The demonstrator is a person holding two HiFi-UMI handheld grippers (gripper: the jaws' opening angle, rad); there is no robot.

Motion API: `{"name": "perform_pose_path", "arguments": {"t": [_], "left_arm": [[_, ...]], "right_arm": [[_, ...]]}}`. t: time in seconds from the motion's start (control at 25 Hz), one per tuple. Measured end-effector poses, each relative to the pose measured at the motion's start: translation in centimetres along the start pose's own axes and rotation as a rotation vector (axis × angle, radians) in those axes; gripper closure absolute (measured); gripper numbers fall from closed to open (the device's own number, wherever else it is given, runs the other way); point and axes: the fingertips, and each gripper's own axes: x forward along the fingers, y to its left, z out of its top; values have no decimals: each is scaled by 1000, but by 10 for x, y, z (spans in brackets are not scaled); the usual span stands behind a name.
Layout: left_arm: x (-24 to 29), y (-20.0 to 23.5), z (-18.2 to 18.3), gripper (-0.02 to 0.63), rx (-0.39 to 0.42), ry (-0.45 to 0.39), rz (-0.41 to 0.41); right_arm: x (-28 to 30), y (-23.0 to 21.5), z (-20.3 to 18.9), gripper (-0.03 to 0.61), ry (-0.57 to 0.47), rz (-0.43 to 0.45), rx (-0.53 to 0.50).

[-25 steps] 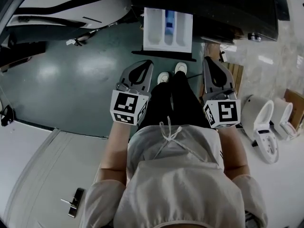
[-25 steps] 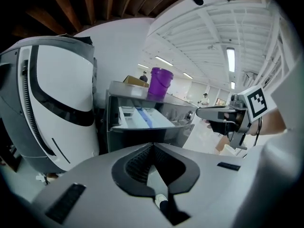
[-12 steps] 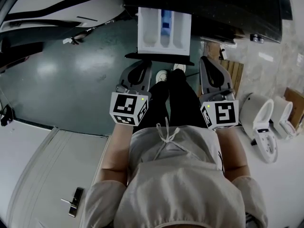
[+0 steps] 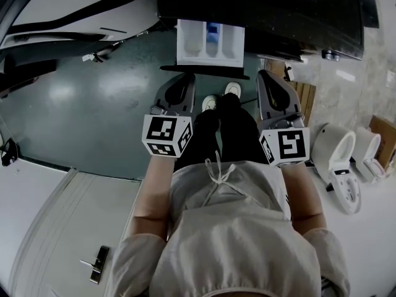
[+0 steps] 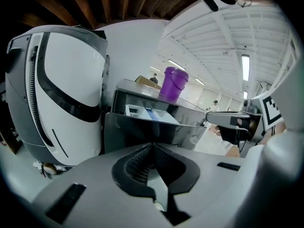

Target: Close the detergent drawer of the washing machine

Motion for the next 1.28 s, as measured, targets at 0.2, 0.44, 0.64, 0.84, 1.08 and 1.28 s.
{"name": "perform_pose_path", "arguments": {"t": [0.2, 0.44, 0.64, 0.84, 1.08, 1.28], "left_arm": [[18, 9, 17, 595, 9, 5, 21], [42, 19, 37, 595, 41, 5, 43], [58, 27, 51, 595, 30, -9, 52], [69, 31, 61, 595, 30, -7, 59], [78, 36, 70, 595, 21, -19, 62], [78, 37, 71, 595, -17, -23, 55]], "right_arm": [[9, -7, 8, 574, 7, 3, -6], [27, -24, 14, 574, 12, 12, -4], [40, -33, 21, 574, 0, 29, 1], [51, -36, 28, 574, -9, 53, -13], [57, -40, 33, 574, -17, 52, -9], [58, -44, 29, 574, -11, 38, 12]]}}
